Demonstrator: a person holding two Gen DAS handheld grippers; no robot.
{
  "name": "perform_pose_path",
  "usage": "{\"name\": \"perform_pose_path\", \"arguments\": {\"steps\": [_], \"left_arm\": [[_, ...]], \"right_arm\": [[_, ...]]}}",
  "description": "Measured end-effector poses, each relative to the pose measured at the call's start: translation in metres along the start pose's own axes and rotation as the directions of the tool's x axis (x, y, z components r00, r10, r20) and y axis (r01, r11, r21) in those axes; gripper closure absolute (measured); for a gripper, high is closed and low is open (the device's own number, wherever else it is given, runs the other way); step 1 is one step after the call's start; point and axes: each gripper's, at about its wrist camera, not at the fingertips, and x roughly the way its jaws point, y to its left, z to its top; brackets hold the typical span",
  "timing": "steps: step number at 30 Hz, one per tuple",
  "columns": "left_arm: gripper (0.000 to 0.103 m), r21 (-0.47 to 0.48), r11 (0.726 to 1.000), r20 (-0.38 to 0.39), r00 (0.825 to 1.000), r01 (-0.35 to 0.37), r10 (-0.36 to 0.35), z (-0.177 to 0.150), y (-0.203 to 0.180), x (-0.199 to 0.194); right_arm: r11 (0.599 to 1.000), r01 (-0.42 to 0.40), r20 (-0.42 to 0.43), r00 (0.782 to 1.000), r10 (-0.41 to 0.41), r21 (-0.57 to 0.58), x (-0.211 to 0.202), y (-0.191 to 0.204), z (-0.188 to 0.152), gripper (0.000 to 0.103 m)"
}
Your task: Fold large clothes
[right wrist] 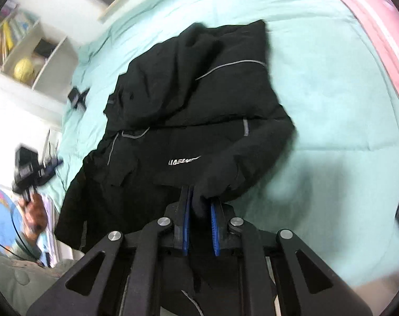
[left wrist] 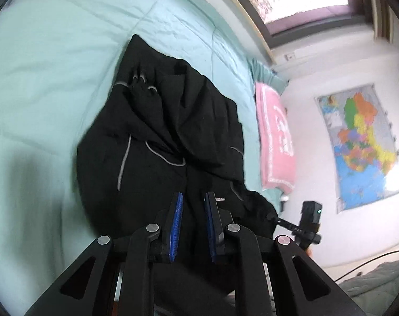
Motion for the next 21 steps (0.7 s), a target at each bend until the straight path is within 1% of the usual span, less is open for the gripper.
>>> {"name": "perform_pose_path", "arguments": {"steps": [1, 2, 3, 4, 5, 6, 8, 9, 10, 11, 12, 15, 17, 19, 20, 21], "left_arm": [[0.083, 0.002, 1.000, -0.035, 0.999, -0.024, 0.024, -0.002, 0.003, 0.008], [0.083, -0.010, 0.998, -0.092, 0.994, -0.064, 0.063, -0.007, 0.010, 0.019], [0.083, -0.014, 0.994, -0.138, 0.985, -0.109, 0.106, -0.016, 0.018, 0.027], [0.083, -0.010, 0.990, -0.159, 0.978, -0.139, 0.136, -0.021, 0.024, 0.028], [0.083, -0.012, 0.982, -0.174, 0.967, -0.190, 0.185, -0.032, 0.033, 0.028], [0.083, -0.027, 0.977, -0.175, 0.964, -0.210, 0.202, -0.038, 0.040, 0.026], [0.082, -0.087, 0.963, -0.166, 0.957, -0.253, 0.237, -0.051, 0.059, 0.010], [0.077, -0.119, 0.953, -0.155, 0.954, -0.278, 0.258, -0.055, 0.069, -0.001], [0.065, -0.143, 0.944, -0.149, 0.949, -0.297, 0.276, -0.058, 0.073, -0.007], [0.058, -0.184, 0.931, -0.142, 0.946, -0.314, 0.291, -0.063, 0.084, -0.020], [0.051, -0.213, 0.926, -0.134, 0.948, -0.311, 0.287, -0.067, 0.090, -0.029], [0.050, -0.223, 0.921, -0.134, 0.946, -0.319, 0.295, -0.079, 0.102, -0.041], [0.050, -0.232, 0.923, -0.155, 0.949, -0.307, 0.276, -0.086, 0.109, -0.034], [0.050, -0.232, 0.916, -0.175, 0.941, -0.326, 0.290, -0.093, 0.115, -0.017], [0.050, -0.225, 0.907, -0.180, 0.930, -0.355, 0.320, -0.095, 0.118, -0.008], [0.050, -0.220, 0.901, -0.177, 0.924, -0.374, 0.340, -0.097, 0.120, -0.003]], "right_arm": [[1.000, 0.020, -0.022, 1.000, -0.020, -0.010, 0.008, 0.001, -0.002, 0.086], [0.999, 0.036, -0.047, 0.998, -0.037, -0.013, 0.016, 0.001, -0.006, 0.086], [0.998, 0.054, -0.073, 0.996, -0.055, -0.012, 0.025, 0.000, -0.012, 0.086], [0.997, 0.078, -0.090, 0.993, -0.079, -0.012, 0.032, 0.001, -0.018, 0.085], [0.995, 0.098, -0.099, 0.990, -0.099, -0.013, 0.036, -0.001, -0.023, 0.084], [0.993, 0.114, -0.102, 0.988, -0.115, -0.011, 0.038, -0.001, -0.024, 0.083], [0.991, 0.137, -0.118, 0.984, -0.136, -0.001, 0.041, -0.008, -0.028, 0.080], [0.989, 0.147, -0.134, 0.980, -0.146, 0.003, 0.042, -0.014, -0.031, 0.077], [0.987, 0.160, -0.155, 0.975, -0.157, 0.005, 0.043, -0.020, -0.033, 0.073], [0.986, 0.166, -0.172, 0.972, -0.162, 0.005, 0.047, -0.026, -0.035, 0.073], [0.985, 0.174, -0.198, 0.965, -0.170, 0.003, 0.047, -0.031, -0.039, 0.072], [0.983, 0.182, -0.239, 0.954, -0.180, -0.013, 0.052, -0.038, -0.045, 0.070], [0.984, 0.177, -0.246, 0.953, -0.174, -0.013, 0.057, -0.038, -0.048, 0.068], [0.984, 0.178, -0.255, 0.951, -0.175, -0.008, 0.059, -0.039, -0.049, 0.068], [0.983, 0.181, -0.257, 0.950, -0.178, -0.012, 0.060, -0.037, -0.049, 0.068], [0.982, 0.187, -0.256, 0.949, -0.186, -0.020, 0.061, -0.034, -0.048, 0.068]]}}
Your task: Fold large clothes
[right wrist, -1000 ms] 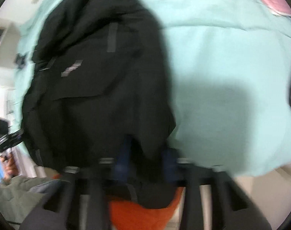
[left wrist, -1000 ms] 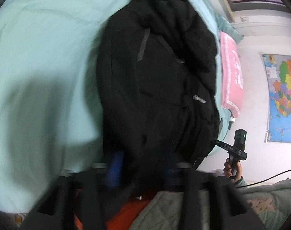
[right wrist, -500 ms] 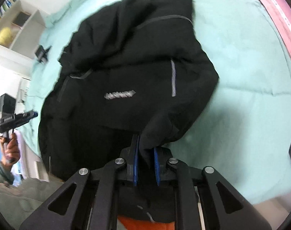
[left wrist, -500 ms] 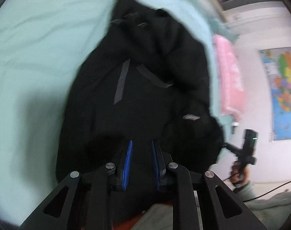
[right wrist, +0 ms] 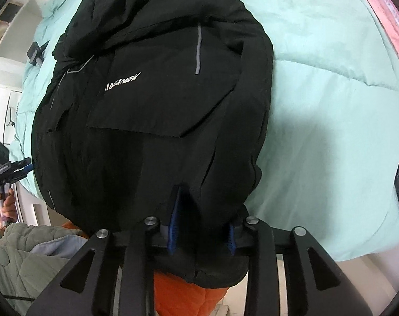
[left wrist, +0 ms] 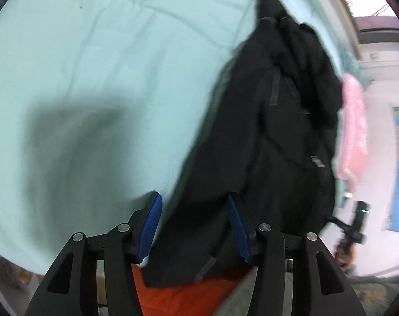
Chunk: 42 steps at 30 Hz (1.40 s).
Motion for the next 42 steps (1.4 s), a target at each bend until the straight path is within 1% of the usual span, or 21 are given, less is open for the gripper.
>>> {"name": "perform_pose_path", "arguments": {"steps": [2, 4, 7, 9, 11, 12, 14, 16, 17, 18, 19, 22, 25, 28, 30, 33, 35, 37, 39, 41, 42], "left_arm": [[0.050, 0.001, 0.999, -0.004, 0.999, 0.039, -0.039, -0.001, 0.003, 0.007], [0.051, 0.015, 0.989, -0.058, 0.988, 0.148, -0.147, -0.006, -0.001, 0.015], [0.051, 0.109, 0.941, -0.131, 0.943, 0.320, -0.305, -0.020, -0.029, 0.010], [0.048, 0.165, 0.911, -0.135, 0.923, 0.379, -0.360, -0.026, -0.049, 0.005], [0.046, 0.149, 0.921, -0.146, 0.929, 0.360, -0.339, -0.027, -0.051, 0.017], [0.046, 0.137, 0.941, -0.159, 0.945, 0.309, -0.287, -0.028, -0.046, 0.029], [0.046, 0.129, 0.975, -0.196, 0.969, 0.180, -0.153, -0.034, -0.035, 0.052], [0.049, 0.103, 0.982, -0.230, 0.964, 0.156, -0.129, -0.043, -0.026, 0.064], [0.050, 0.099, 0.982, -0.221, 0.966, 0.160, -0.135, -0.045, -0.027, 0.062], [0.065, 0.118, 0.979, -0.198, 0.970, 0.165, -0.140, -0.046, -0.033, 0.055], [0.085, 0.134, 0.976, -0.185, 0.972, 0.170, -0.144, -0.047, -0.039, 0.049], [0.091, 0.199, 0.958, -0.108, 0.976, 0.208, -0.189, -0.043, -0.064, 0.017], [0.091, 0.200, 0.930, -0.003, 0.950, 0.308, -0.313, -0.025, -0.084, -0.019], [0.090, 0.221, 0.894, 0.099, 0.903, 0.390, -0.418, 0.005, -0.103, -0.053], [0.090, 0.247, 0.868, 0.146, 0.869, 0.430, -0.472, 0.022, -0.113, -0.077], [0.090, 0.297, 0.864, 0.200, 0.858, 0.407, -0.473, 0.049, -0.137, -0.096], [0.090, 0.311, 0.860, 0.215, 0.851, 0.405, -0.479, 0.069, -0.145, -0.100], [0.090, 0.307, 0.857, 0.218, 0.846, 0.413, -0.486, 0.091, -0.150, -0.094], [0.090, 0.301, 0.860, 0.220, 0.848, 0.411, -0.482, 0.101, -0.156, -0.087], [0.090, 0.286, 0.867, 0.224, 0.851, 0.409, -0.475, 0.104, -0.155, -0.076], [0.090, 0.272, 0.874, 0.229, 0.855, 0.403, -0.465, 0.105, -0.153, -0.073]], "right_arm": [[1.000, 0.011, -0.005, 1.000, -0.011, -0.005, 0.001, 0.003, -0.002, 0.065], [1.000, 0.017, -0.016, 1.000, -0.017, -0.001, 0.004, 0.001, -0.006, 0.063], [1.000, 0.002, -0.045, 0.999, -0.002, 0.005, 0.011, -0.002, -0.017, 0.063], [1.000, -0.012, -0.054, 0.999, 0.011, -0.025, 0.012, 0.002, -0.026, 0.062], [0.998, -0.010, -0.064, 0.998, 0.006, -0.065, 0.017, 0.007, -0.036, 0.053], [0.997, -0.006, -0.080, 0.997, 0.000, -0.072, 0.025, 0.008, -0.041, 0.047], [0.998, 0.008, -0.107, 0.994, -0.015, -0.063, 0.041, 0.006, -0.048, 0.046], [0.999, 0.000, -0.132, 0.991, -0.005, -0.036, 0.055, 0.004, -0.056, 0.046], [1.000, -0.017, -0.119, 0.993, 0.015, -0.016, 0.054, 0.003, -0.058, 0.049], [0.999, -0.035, -0.100, 0.994, 0.035, 0.003, 0.049, 0.002, -0.058, 0.069], [0.997, -0.068, -0.083, 0.994, 0.070, 0.021, 0.041, 0.001, -0.057, 0.080], [0.985, -0.167, 0.002, 0.986, 0.167, 0.046, 0.004, 0.003, -0.051, 0.083], [0.967, -0.256, 0.118, 0.960, 0.253, 0.010, -0.046, 0.017, -0.032, 0.083], [0.949, -0.314, 0.237, 0.920, 0.311, -0.023, -0.086, 0.026, -0.006, 0.083], [0.931, -0.363, 0.312, 0.882, 0.355, -0.034, -0.107, 0.027, 0.012, 0.083], [0.908, -0.415, 0.430, 0.811, 0.396, -0.054, -0.140, 0.020, 0.040, 0.084], [0.904, -0.423, 0.483, 0.781, 0.396, -0.059, -0.149, 0.023, 0.055, 0.084], [0.922, -0.381, 0.488, 0.792, 0.367, -0.074, -0.156, 0.020, 0.080, 0.084], [0.950, -0.311, 0.433, 0.851, 0.297, -0.039, -0.145, 0.018, 0.096, 0.083], [0.971, -0.237, 0.354, 0.905, 0.234, -0.034, -0.128, 0.015, 0.097, 0.074], [0.985, -0.169, 0.318, 0.934, 0.166, -0.020, -0.118, 0.010, 0.090, 0.060]]}}
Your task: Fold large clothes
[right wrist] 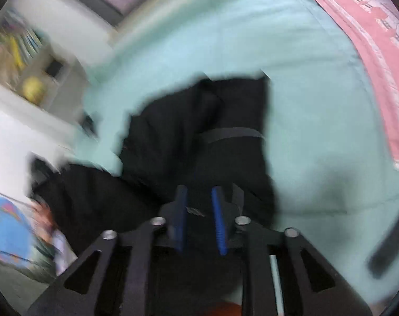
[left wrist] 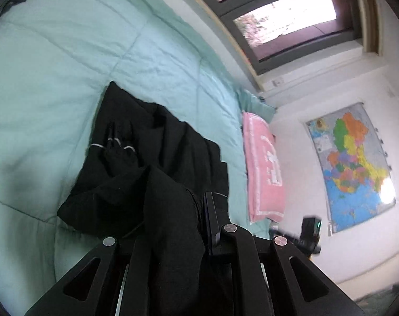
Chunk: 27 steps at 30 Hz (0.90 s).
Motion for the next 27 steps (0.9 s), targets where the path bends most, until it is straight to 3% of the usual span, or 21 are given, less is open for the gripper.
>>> {"name": "perform_pose_path", "arguments": {"steps": [1, 2, 7, 12, 22, 27], "left_arm": [[0.090, -0.014, 1.000, 0.006, 1.000, -0.004, 0.004, 0.004, 0.002, 0.011], [0.090, -0.035, 0.999, 0.008, 1.000, -0.002, 0.002, 0.005, 0.007, 0.014], [0.090, -0.071, 0.997, -0.018, 1.000, -0.016, 0.015, 0.013, 0.023, 0.019], [0.090, -0.048, 0.998, -0.047, 0.999, -0.029, 0.027, 0.014, 0.021, 0.021], [0.090, -0.018, 0.999, -0.093, 0.995, -0.033, 0.031, 0.009, 0.020, 0.025], [0.090, -0.013, 0.999, -0.106, 0.994, -0.034, 0.033, 0.006, 0.021, 0.025]], "right_arm": [[0.998, 0.057, -0.042, 0.997, -0.057, 0.011, 0.008, -0.007, -0.015, 0.050], [0.998, 0.059, -0.060, 0.997, -0.057, 0.030, 0.010, -0.012, -0.026, 0.048], [0.971, 0.066, -0.189, 0.982, -0.023, 0.228, 0.019, -0.056, -0.109, 0.048], [0.939, 0.061, -0.221, 0.975, 0.017, 0.340, 0.038, -0.051, -0.172, 0.048], [0.919, -0.036, -0.244, 0.959, 0.142, 0.393, 0.078, -0.036, -0.181, 0.048], [0.881, -0.162, -0.200, 0.941, 0.274, 0.444, 0.076, -0.037, -0.180, 0.046]]}}
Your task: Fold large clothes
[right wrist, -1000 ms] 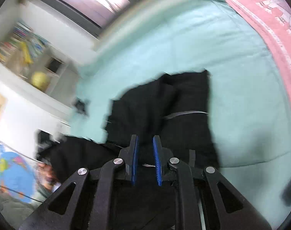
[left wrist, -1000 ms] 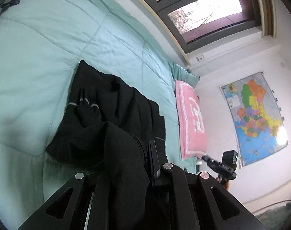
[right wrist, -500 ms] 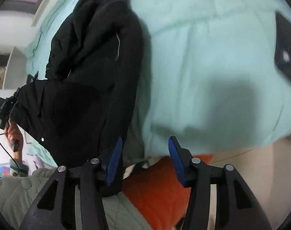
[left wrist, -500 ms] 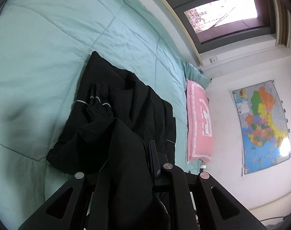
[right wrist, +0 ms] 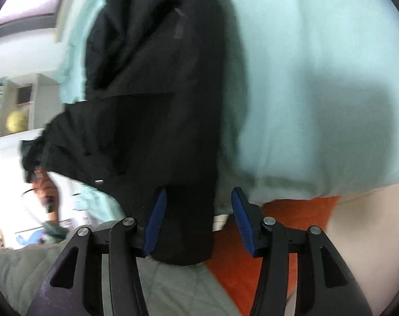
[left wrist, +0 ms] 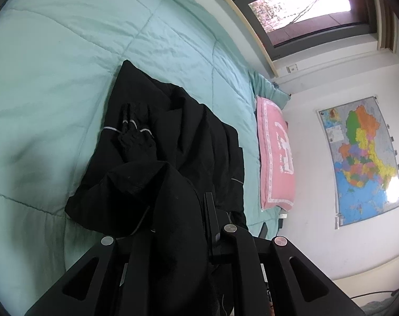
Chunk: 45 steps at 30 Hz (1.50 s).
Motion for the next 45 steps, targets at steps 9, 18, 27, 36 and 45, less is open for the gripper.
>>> {"name": "perform_pose_path", "arguments": {"steps": [9, 18, 27, 36, 45], "left_arm": [[0.090, 0.004, 1.000, -0.025, 1.000, -0.006, 0.006, 0.004, 0.005, 0.006], [0.090, -0.014, 1.000, 0.024, 1.000, 0.004, -0.004, 0.018, 0.001, -0.003], [0.089, -0.036, 0.991, 0.152, 0.980, 0.132, -0.125, 0.060, -0.008, -0.015], [0.084, -0.235, 0.972, 0.095, 0.995, -0.006, 0.029, 0.139, 0.054, 0.063], [0.079, -0.338, 0.932, -0.081, 0.991, -0.130, 0.109, 0.158, 0.119, 0.153]], "right_arm": [[0.999, -0.041, -0.100, 0.994, 0.043, 0.018, 0.036, -0.011, -0.005, 0.021], [0.959, -0.124, 0.047, 0.989, 0.140, -0.253, -0.030, 0.079, 0.025, 0.081], [0.916, -0.092, 0.208, 0.960, 0.186, -0.391, -0.116, 0.159, 0.145, 0.081], [0.986, -0.156, 0.323, 0.932, 0.168, -0.063, -0.080, 0.114, 0.289, 0.078], [0.969, -0.094, 0.244, 0.969, 0.037, 0.228, 0.006, 0.051, 0.350, 0.074]]}}
